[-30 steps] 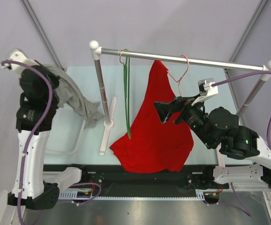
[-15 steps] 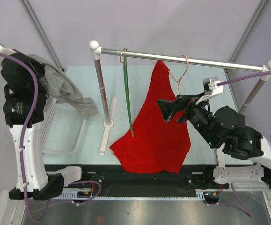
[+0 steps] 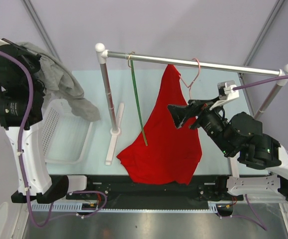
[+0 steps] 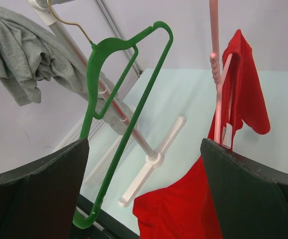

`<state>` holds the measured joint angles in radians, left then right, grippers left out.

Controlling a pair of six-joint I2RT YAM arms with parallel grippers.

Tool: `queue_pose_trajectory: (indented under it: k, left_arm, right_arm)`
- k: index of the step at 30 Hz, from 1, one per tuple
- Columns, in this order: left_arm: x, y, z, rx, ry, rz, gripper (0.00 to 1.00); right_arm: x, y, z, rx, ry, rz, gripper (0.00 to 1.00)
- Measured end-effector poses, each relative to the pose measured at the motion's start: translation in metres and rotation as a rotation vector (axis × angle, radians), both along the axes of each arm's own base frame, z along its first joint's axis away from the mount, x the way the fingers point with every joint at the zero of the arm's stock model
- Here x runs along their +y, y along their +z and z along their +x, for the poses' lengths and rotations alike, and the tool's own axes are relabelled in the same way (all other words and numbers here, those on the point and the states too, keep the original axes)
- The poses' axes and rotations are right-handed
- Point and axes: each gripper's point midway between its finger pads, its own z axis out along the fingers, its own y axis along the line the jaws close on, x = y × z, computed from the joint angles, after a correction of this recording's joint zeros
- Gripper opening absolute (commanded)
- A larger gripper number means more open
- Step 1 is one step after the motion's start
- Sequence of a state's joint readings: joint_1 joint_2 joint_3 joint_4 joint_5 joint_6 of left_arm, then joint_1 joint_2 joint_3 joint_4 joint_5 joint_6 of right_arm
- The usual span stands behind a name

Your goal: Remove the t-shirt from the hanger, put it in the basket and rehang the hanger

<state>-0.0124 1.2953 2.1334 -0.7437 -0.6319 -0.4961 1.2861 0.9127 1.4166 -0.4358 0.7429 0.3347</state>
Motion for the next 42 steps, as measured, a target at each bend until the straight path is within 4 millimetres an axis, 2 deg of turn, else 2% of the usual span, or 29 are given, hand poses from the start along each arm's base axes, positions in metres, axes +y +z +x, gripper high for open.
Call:
queue_pose_trajectory:
  k: [7, 10, 15, 20, 21, 23, 25, 27, 28, 29, 32, 35, 38, 40, 42]
  left_arm:
    - [0.012, -0.026, 0.008, 0.077, 0.044, 0.012, 0.00]
    - [0.014, -0.015, 0.010, 0.065, 0.053, 0.024, 0.00]
    - [0.016, 0.003, 0.000, 0.014, 0.066, 0.035, 0.00]
    - [0.017, 0.001, -0.001, 0.012, 0.073, 0.037, 0.00]
    - [0.017, -0.006, 0.000, 0.021, 0.071, 0.035, 0.02]
    - [0.016, -0.034, 0.005, 0.062, 0.068, 0.022, 0.19]
    - [0.016, -0.075, 0.009, 0.138, 0.067, 0.003, 0.50]
    - [0.018, -0.123, 0.013, 0.216, 0.069, -0.042, 0.62]
    - [0.019, -0.146, 0.015, 0.257, 0.071, -0.068, 0.83]
    - [0.020, -0.166, 0.016, 0.297, 0.073, -0.093, 0.98]
    - [0.020, -0.207, 0.016, 0.380, 0.082, -0.155, 1.00]
    - [0.017, -0.219, 0.008, 0.384, 0.081, -0.185, 1.00]
    - [0.012, -0.209, -0.007, 0.333, 0.055, -0.192, 0.99]
    - [0.001, -0.194, -0.014, 0.260, -0.014, -0.197, 0.90]
    - [-0.017, -0.182, -0.018, 0.190, -0.119, -0.193, 0.90]
  right_arm:
    - [0.001, 0.005, 0.001, -0.002, -0.001, 0.006, 1.00]
    - [0.004, 0.006, 0.001, -0.001, 0.000, 0.004, 1.00]
    - [0.008, 0.009, 0.002, -0.005, 0.002, -0.002, 1.00]
    - [0.008, 0.014, 0.003, -0.010, -0.001, -0.002, 1.00]
    - [0.008, 0.014, 0.003, -0.011, 0.001, -0.002, 1.00]
    - [0.008, 0.014, 0.003, -0.011, 0.002, -0.001, 1.00]
    - [0.008, 0.014, 0.003, -0.010, 0.003, -0.002, 1.00]
    - [0.009, 0.012, 0.003, -0.006, 0.004, -0.012, 1.00]
    - [0.010, 0.012, 0.003, -0.003, 0.003, -0.018, 1.00]
    - [0.010, 0.011, 0.004, -0.001, 0.002, -0.024, 1.00]
    - [0.008, 0.008, 0.004, 0.009, -0.006, -0.056, 1.00]
    - [0.001, 0.008, 0.005, 0.020, -0.025, -0.083, 1.00]
    - [-0.009, 0.011, 0.005, 0.028, -0.046, -0.092, 1.00]
    - [-0.014, 0.015, 0.005, 0.029, -0.058, -0.090, 1.00]
    - [-0.020, 0.017, 0.006, 0.030, -0.076, -0.095, 0.99]
